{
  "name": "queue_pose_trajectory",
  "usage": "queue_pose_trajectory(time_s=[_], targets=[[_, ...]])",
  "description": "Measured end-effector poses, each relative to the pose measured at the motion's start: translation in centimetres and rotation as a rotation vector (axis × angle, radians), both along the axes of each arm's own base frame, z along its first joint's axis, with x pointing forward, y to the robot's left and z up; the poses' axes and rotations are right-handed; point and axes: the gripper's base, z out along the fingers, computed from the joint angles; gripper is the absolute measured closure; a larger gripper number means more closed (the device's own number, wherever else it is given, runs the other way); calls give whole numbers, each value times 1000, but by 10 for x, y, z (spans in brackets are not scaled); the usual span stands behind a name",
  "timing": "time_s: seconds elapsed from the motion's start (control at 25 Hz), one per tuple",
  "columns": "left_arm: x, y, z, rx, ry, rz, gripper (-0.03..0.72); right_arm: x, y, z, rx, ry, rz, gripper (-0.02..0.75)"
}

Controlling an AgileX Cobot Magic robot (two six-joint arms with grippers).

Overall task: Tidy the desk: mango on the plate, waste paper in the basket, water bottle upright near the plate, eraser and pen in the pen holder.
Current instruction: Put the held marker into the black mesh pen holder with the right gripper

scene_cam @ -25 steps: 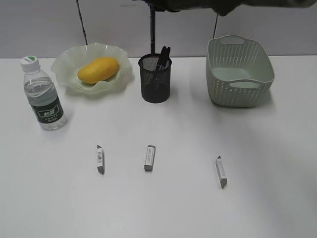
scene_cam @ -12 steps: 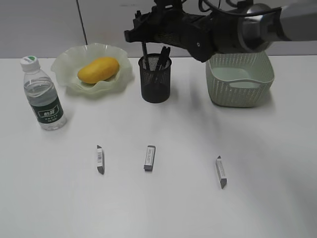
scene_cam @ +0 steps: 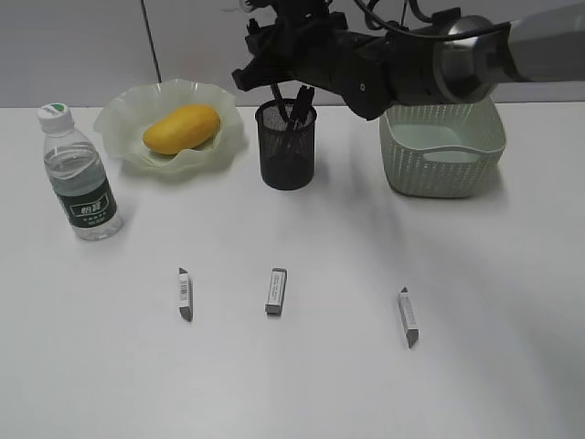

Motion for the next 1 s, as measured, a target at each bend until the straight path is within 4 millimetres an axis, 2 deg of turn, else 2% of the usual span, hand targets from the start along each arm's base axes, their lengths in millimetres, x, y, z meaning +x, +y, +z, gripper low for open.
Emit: queue_pose_trajectory(time_s=[0.56, 0.64, 0.84, 1.0], targets=[[0, 0, 0, 0, 0, 0, 445, 1, -3, -7, 35, 105, -56, 590], [0, 0, 0, 0, 0, 0, 445, 1, -3, -7, 38, 107, -58, 559], [0, 0, 0, 0, 0, 0, 442, 1, -4, -7, 7, 88, -51, 380], [0, 0, 0, 0, 0, 0, 414, 1, -4, -7, 5, 85, -50, 328]])
